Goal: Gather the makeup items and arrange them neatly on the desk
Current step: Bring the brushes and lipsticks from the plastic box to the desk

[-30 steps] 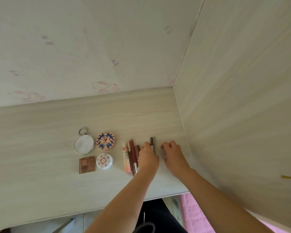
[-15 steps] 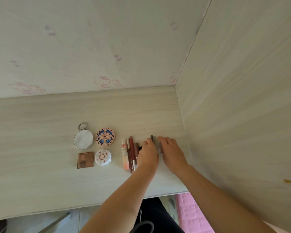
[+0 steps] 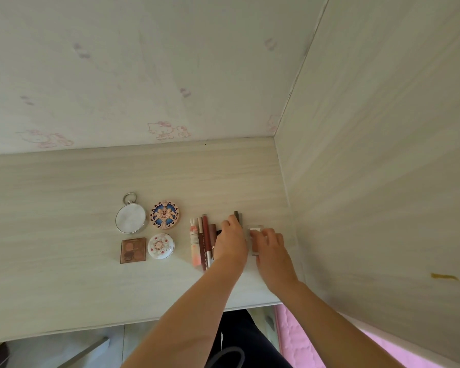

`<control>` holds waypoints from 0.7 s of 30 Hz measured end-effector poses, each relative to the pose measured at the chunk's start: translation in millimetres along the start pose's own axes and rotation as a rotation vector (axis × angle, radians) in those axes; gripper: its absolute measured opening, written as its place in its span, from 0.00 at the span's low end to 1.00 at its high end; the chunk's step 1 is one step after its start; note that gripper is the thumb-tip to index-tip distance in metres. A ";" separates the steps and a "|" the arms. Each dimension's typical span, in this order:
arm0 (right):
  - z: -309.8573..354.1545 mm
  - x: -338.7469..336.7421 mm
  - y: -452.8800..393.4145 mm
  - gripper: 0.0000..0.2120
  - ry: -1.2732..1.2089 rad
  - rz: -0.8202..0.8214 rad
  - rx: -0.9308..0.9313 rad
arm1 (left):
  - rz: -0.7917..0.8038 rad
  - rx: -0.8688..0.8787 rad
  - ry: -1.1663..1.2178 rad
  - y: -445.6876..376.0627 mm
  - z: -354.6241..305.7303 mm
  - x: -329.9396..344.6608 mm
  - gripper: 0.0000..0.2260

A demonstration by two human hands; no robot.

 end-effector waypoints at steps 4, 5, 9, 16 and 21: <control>0.0 4.9 3.8 0.22 0.027 0.031 0.000 | -0.024 0.043 -0.027 8.9 -1.2 0.6 0.12; -0.5 5.6 4.1 0.22 0.016 0.042 0.002 | -0.030 0.053 -0.022 11.3 -0.6 1.8 0.12; -1.2 5.9 6.5 0.22 -0.017 0.078 0.000 | -0.041 0.092 0.020 21.3 4.6 7.8 0.13; -5.9 -1.2 20.2 0.23 -0.066 0.085 0.027 | -0.050 0.231 0.006 46.0 8.5 9.3 0.14; -9.7 -4.7 35.7 0.23 -0.076 0.102 0.092 | -0.138 0.360 -0.092 66.8 11.8 -0.2 0.11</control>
Point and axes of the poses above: each hand's wrist, its own y-axis away from the middle knuckle, its own x-axis out of the palm, z = x × y, the point moved 10 cm from there along -y, towards the middle knuckle, and after that the axes turned 8 degrees about -x, right-handed, at the moved point
